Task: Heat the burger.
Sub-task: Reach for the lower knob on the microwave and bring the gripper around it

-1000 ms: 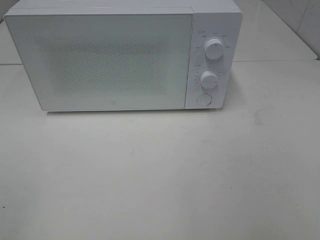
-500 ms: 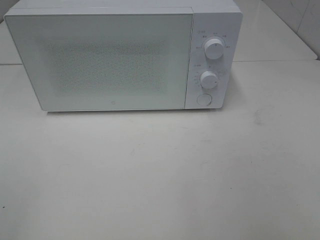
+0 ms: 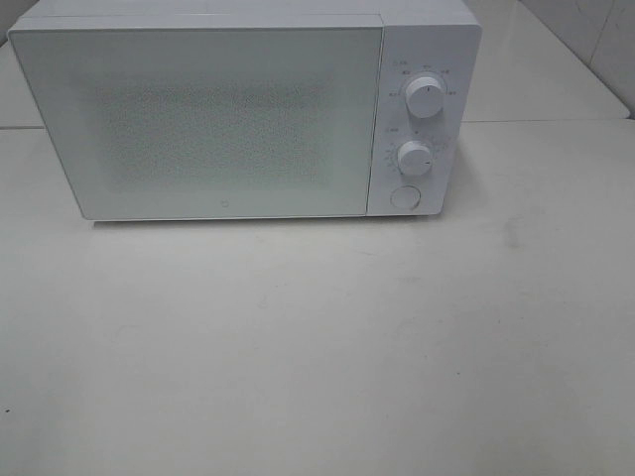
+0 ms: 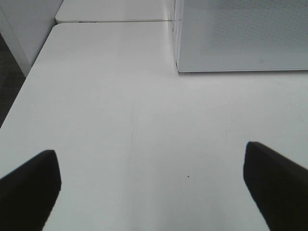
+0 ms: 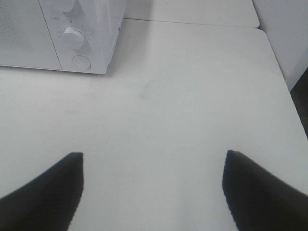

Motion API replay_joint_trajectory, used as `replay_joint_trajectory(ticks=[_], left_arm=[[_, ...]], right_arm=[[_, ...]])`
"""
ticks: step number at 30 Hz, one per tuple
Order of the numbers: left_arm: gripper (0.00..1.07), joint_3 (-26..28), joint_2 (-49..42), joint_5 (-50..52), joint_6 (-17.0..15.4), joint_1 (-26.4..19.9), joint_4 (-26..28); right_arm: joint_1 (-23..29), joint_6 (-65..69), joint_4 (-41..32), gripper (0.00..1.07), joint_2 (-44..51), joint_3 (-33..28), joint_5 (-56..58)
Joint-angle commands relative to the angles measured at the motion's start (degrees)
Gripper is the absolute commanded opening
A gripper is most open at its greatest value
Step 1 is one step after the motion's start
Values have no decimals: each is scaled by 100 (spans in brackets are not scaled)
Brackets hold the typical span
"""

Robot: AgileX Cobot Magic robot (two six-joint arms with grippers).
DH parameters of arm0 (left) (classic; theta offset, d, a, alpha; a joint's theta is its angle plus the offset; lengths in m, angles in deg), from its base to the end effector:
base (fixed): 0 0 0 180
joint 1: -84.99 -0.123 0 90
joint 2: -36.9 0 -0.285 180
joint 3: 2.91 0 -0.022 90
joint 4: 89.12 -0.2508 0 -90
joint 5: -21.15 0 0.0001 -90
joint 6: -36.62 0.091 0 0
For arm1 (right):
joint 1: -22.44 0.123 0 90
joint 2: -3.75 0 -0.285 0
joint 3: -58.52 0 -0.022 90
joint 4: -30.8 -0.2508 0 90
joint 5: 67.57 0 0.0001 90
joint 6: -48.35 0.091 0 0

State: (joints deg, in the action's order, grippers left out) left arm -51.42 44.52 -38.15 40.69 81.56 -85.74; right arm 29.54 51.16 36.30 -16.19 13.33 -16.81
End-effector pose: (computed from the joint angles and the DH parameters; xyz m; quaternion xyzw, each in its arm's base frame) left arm -0.0042 -0.0049 0.2798 0.0055 0.8450 0.0055 0.5347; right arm 0.0327 -0.0027 0.3061 -0.0377 0.8457 -0.0016 0.5323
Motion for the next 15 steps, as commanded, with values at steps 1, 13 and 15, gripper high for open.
replay_joint_trajectory(ticks=[1,13,15], left_arm=[[98,-23,-155,34,-46,46,6],[98,-23,-155,34,-46,46,6],[98,-23,-155,34,-46,46,6]], right_arm=[[-23,23,-11,76,-235,34,-315],[-23,29,-11,76,-1570,34,-1524],[-23,29,-11,76,-1650,34,-1621]])
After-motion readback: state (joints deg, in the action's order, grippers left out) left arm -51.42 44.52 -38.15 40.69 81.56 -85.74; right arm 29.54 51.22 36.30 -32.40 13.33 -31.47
